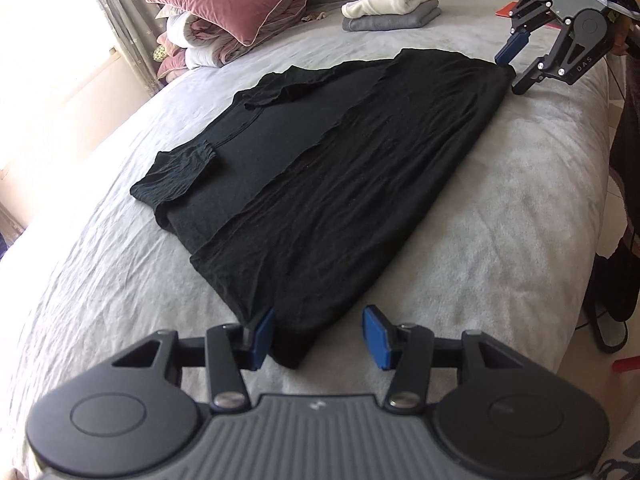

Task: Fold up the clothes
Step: 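Move both tools to the shirt's long side edge and close on it, then lift the side edge with both tools and fold it across the shirt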

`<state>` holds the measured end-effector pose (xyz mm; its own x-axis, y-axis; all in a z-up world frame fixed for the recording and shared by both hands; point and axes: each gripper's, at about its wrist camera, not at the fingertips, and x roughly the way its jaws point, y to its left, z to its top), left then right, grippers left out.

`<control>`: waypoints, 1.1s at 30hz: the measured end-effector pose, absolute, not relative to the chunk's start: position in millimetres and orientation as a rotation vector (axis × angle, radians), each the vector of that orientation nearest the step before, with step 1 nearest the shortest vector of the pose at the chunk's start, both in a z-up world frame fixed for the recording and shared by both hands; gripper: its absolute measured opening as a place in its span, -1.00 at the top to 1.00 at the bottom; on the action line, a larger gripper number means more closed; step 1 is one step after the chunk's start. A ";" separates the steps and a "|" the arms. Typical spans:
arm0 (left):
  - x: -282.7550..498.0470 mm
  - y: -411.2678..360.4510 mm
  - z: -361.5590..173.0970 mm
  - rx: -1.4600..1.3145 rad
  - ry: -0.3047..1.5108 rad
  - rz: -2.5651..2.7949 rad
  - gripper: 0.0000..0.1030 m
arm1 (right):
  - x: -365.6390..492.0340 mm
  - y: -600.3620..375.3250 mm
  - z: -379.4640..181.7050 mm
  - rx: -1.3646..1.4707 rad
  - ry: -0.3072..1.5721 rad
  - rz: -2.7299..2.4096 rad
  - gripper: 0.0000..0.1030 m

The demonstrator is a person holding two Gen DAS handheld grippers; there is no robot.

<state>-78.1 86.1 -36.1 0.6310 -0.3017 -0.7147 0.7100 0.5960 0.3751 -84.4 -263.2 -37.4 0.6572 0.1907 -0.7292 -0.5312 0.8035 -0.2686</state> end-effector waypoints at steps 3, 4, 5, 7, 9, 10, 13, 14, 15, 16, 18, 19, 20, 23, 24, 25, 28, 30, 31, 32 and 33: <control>-78.4 87.9 -37.9 0.722 0.637 -0.642 0.02 | -80.6 -263.1 -43.4 -0.559 0.757 0.413 0.17; -78.4 88.4 -38.4 0.724 0.635 -0.643 0.04 | -79.9 -263.9 -43.9 -0.562 0.757 0.411 0.18; -78.1 88.5 -38.4 0.722 0.638 -0.642 0.07 | -79.5 -264.5 -44.2 -0.561 0.755 0.410 0.21; -77.6 88.5 -38.1 0.714 0.646 -0.640 0.42 | -79.6 -264.0 -45.8 -0.568 0.752 0.407 0.58; -78.7 87.3 -38.7 0.725 0.646 -0.632 0.90 | -80.6 -262.3 -47.3 -0.587 0.744 0.399 0.80; -80.3 87.2 -38.5 0.737 0.635 -0.625 0.96 | -81.0 -262.0 -46.7 -0.592 0.738 0.392 0.87; -83.5 89.0 -34.3 0.737 0.605 -0.610 0.97 | -81.6 -263.6 -41.2 -0.578 0.717 0.376 0.90; -84.0 90.8 -30.7 0.721 0.595 -0.607 0.97 | -81.5 -264.8 -37.4 -0.563 0.709 0.376 0.90; -84.3 93.0 -25.6 0.700 0.581 -0.603 0.97 | -81.4 -266.1 -33.5 -0.548 0.701 0.376 0.90; -83.7 95.5 -19.8 0.674 0.568 -0.598 0.97 | -81.2 -267.0 -29.0 -0.536 0.691 0.376 0.90; -80.5 100.9 -6.8 0.614 0.538 -0.589 0.97 | -80.1 -268.3 -19.5 -0.522 0.668 0.374 0.90; -78.1 103.2 -0.1 0.585 0.524 -0.583 0.97 | -78.8 -268.5 -13.4 -0.513 0.652 0.369 0.90; -75.4 105.1 5.8 0.560 0.512 -0.577 0.97 | -76.8 -268.8 -7.7 -0.503 0.639 0.365 0.90; -59.8 110.3 26.6 0.461 0.483 -0.559 0.97 | -66.2 -269.0 9.5 -0.468 0.605 0.349 0.90; -53.9 111.7 32.3 0.431 0.477 -0.554 0.97 | -61.7 -269.1 15.1 -0.456 0.595 0.344 0.90; -47.5 112.9 37.7 0.402 0.473 -0.548 0.97 | -56.1 -269.0 20.2 -0.445 0.588 0.340 0.90; -22.7 115.2 48.6 0.326 0.477 -0.526 0.97 | -36.9 -267.9 31.8 -0.433 0.565 0.317 0.90; -4.4 116.0 53.2 0.285 0.489 -0.513 0.97 | -22.5 -267.0 35.9 -0.433 0.558 0.300 0.91; 5.7 115.9 54.0 0.272 0.497 -0.504 0.97 | -13.9 -266.9 37.4 -0.432 0.557 0.290 0.90; 15.7 115.6 54.6 0.261 0.506 -0.495 0.97 | -5.2 -266.8 38.9 -0.431 0.555 0.281 0.90; 25.9 114.8 54.2 0.252 0.518 -0.488 0.97 | 6.9 -267.2 39.7 -0.426 0.557 0.271 0.90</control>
